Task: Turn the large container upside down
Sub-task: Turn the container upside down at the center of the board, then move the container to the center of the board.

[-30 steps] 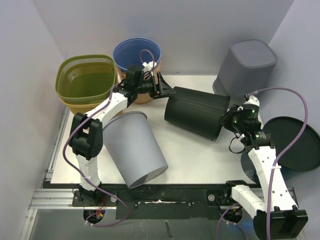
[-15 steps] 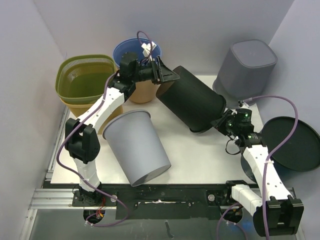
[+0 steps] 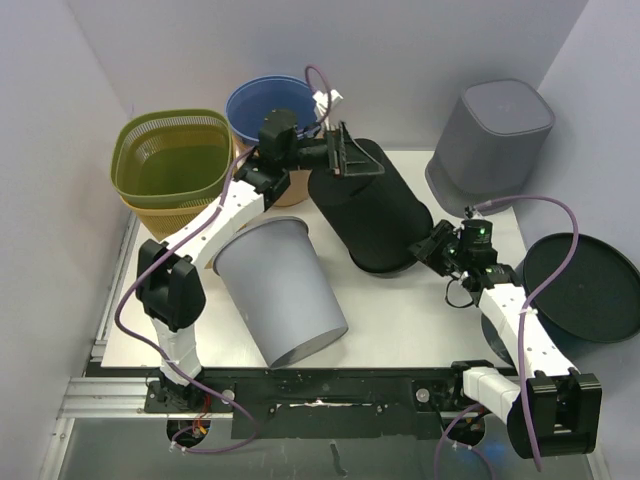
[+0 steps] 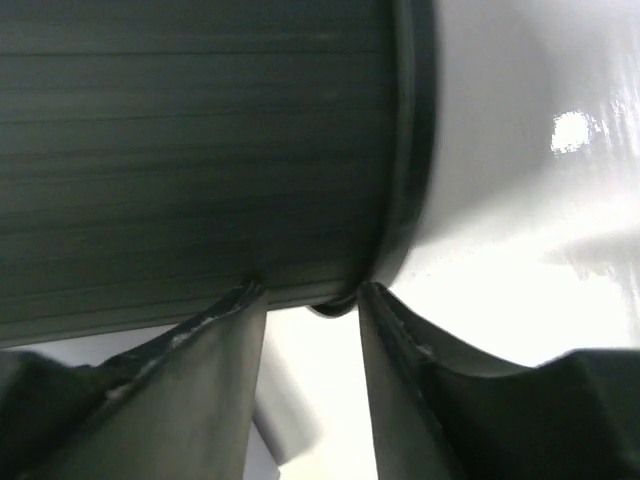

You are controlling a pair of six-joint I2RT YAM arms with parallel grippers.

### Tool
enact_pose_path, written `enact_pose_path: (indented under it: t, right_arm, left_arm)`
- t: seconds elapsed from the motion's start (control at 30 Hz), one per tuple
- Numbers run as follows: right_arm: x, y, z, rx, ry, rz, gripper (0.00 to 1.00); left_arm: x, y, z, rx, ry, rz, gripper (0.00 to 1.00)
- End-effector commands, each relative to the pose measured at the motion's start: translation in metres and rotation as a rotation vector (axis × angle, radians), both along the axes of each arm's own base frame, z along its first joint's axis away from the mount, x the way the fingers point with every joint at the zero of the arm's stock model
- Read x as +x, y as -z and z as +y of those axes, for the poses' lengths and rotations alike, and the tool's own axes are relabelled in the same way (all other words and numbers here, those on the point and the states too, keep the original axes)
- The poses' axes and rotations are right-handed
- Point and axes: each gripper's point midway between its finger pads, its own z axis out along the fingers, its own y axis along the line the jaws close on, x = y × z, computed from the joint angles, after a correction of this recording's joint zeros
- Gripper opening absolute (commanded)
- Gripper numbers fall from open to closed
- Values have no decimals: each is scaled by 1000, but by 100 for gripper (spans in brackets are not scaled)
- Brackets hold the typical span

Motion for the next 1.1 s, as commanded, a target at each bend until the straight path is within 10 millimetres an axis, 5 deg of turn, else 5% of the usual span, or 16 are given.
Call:
enact_pose_path:
  t: [0.0,0.2,0.53,0.7,0.87,1.07]
  right_arm:
    - [23,-41,17,51,-55,-164,54]
    - [18,-59,-1,-46,-8,-163,73]
    - [0,-147,-36,-265,35,-292,84]
    - [-4,-173,-32,-299,-31,-345,88]
    - [-4,-170,-29,-322,-80,-325,88]
    - [14,-132,-43,-382,-51,-223,92]
  left_arm:
    - [-37,-11,-28,-19,133,-20,59]
    - [-42,-12,-47,20,143,-64,59]
    - [-32,-45,-32,117,10,-236,66]
    - [-19,-62,1,160,-117,-291,70]
    - [-12,-78,59,196,-288,-320,71]
    - [-13,-37,136,320,-507,-273,73]
